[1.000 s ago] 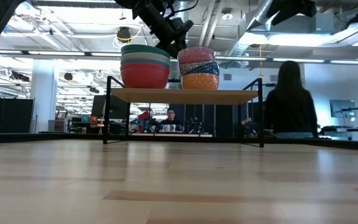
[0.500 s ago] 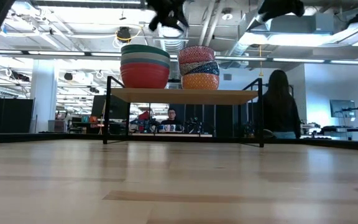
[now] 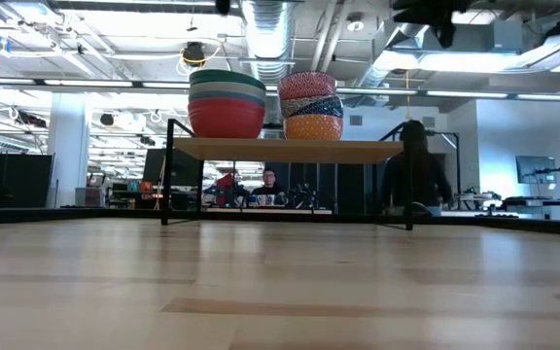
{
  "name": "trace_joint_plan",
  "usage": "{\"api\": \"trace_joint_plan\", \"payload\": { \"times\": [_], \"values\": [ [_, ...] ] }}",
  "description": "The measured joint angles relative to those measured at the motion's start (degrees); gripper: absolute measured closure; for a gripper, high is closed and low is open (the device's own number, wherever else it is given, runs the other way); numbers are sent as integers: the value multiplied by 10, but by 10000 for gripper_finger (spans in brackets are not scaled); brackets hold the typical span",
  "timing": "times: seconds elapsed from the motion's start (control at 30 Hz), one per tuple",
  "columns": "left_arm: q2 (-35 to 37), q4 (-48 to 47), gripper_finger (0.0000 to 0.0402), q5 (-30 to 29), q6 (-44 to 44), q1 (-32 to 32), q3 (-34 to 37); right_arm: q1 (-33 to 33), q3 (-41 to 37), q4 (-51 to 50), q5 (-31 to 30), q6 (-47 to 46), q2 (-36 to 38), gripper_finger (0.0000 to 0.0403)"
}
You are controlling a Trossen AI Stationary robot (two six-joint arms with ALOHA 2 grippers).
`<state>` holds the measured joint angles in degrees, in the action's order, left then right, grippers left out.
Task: Place and stack bowls onto a shelf
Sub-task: Return to Home Position
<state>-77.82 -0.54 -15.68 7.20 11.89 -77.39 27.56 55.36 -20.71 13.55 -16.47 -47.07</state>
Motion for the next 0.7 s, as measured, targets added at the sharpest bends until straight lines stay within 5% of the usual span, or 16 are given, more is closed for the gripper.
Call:
{"api": "trace_joint_plan", "payload": {
  "times": [0.17, 0.33, 0.47, 0.7],
  "values": [
    [68, 55, 350, -53, 0, -51, 100, -8, 17, 58, 26, 50, -51, 302],
    [129, 224, 350, -83, -9, -91, 221, -30, 17, 149, 79, 85, -84, 308],
    [183, 287, 350, -51, -18, -110, 290, -31, 17, 163, 104, 84, -70, 330],
    [226, 234, 355, 13, -31, -171, 301, -53, 17, 152, 208, 63, 10, 386]
  ]
}}
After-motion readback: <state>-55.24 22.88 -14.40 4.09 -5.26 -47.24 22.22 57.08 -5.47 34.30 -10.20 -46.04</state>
